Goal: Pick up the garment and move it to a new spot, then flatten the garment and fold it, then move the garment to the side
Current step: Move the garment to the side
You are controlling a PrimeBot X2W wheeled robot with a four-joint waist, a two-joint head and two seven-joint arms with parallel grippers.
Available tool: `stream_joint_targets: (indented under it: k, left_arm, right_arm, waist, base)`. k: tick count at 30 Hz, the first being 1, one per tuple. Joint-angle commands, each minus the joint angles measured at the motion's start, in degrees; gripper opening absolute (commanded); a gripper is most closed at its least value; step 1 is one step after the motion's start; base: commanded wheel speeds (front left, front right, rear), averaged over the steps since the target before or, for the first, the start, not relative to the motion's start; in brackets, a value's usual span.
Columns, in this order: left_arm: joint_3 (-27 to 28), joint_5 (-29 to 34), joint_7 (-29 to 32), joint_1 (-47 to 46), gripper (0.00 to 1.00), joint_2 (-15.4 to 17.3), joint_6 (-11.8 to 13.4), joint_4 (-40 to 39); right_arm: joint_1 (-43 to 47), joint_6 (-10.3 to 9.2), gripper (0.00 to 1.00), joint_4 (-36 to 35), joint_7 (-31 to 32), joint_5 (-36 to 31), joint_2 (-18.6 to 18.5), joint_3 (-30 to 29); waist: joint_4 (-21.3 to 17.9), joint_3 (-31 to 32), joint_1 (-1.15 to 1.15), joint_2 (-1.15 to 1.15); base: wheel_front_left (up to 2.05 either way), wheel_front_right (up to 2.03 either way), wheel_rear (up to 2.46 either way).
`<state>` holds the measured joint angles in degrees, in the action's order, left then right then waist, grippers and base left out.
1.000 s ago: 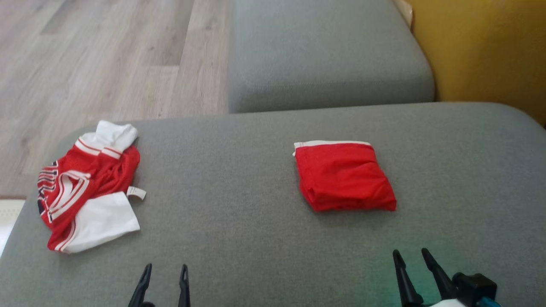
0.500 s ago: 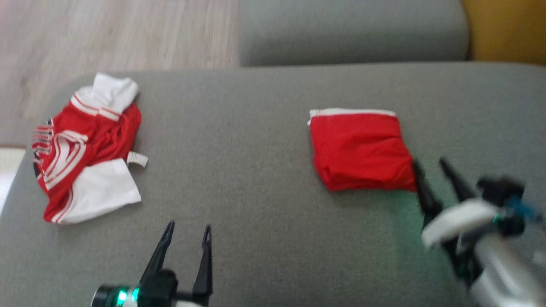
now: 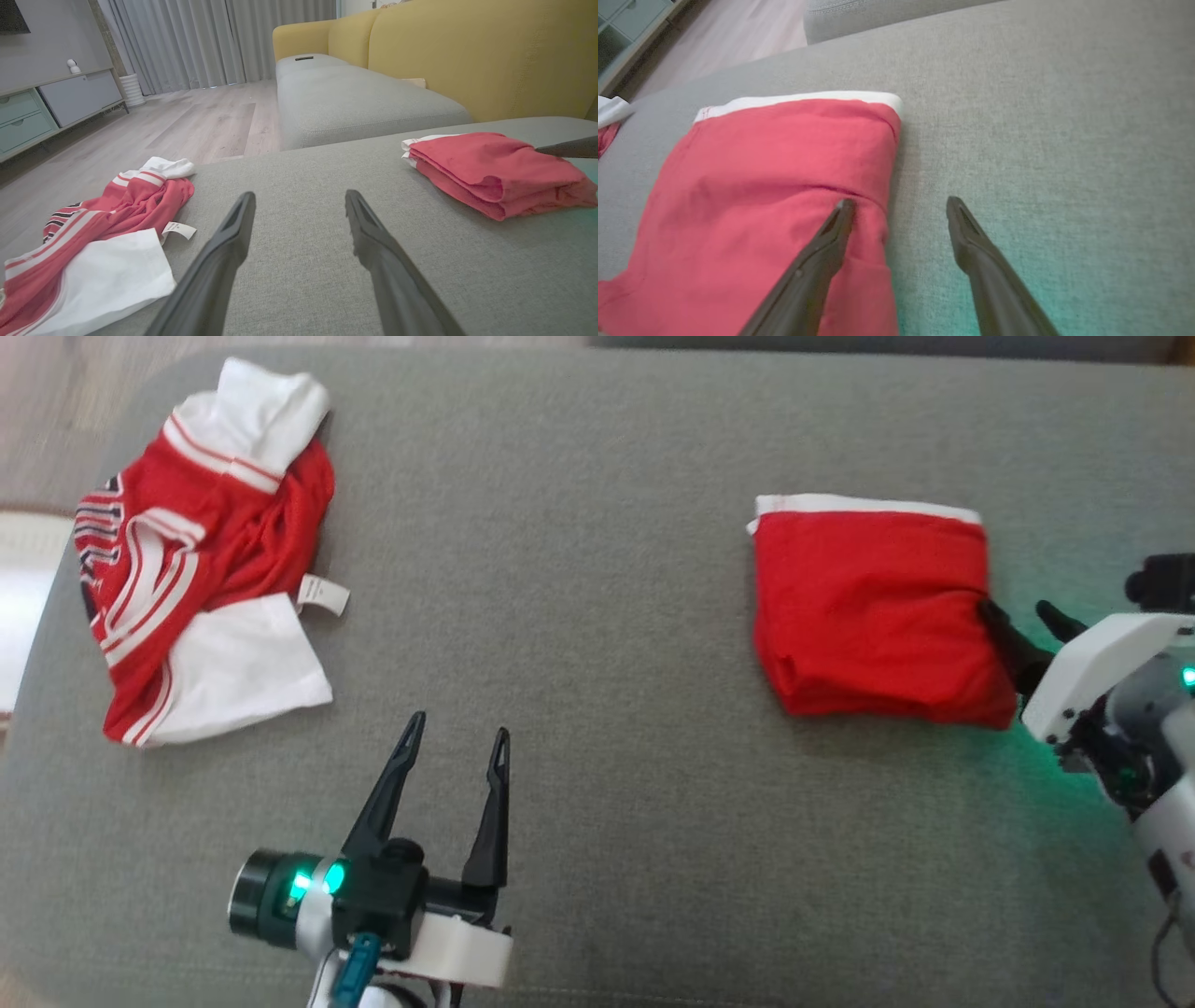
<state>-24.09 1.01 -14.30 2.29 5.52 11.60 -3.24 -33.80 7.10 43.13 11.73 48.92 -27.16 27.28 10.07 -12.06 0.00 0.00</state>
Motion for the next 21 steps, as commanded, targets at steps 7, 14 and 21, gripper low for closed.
stream_joint_targets:
  k: [7, 14, 21]
  left_arm:
    - [0.7, -0.2, -0.7, -3.0, 1.00, 0.0, 1.0, -1.7]
    - [0.4, -0.4, -0.7, -4.7, 1.00, 0.3, 1.5, -2.5]
    - [-0.4, -0.1, -0.7, -7.9, 1.00, 0.7, 1.5, -4.1]
  right_arm:
    - [-1.8, 0.39, 0.00, -1.1, 2.8, 5.3, -1.0, 4.5]
    - [-4.2, 0.39, 0.00, -2.0, -0.1, 3.8, -5.5, 8.3]
    - [-9.0, 0.39, 0.00, -1.9, -2.1, -0.5, -13.0, 9.3]
  waist:
    - [0.5, -2.5, 0.00, 0.00]
    - [-2.7, -4.3, 0.00, 0.00]
    - [-8.6, -9.3, 0.00, 0.00]
  base:
    - [0.00, 0.00, 0.00]
    - [0.00, 0.00, 0.00]
    - [0.00, 0.00, 0.00]
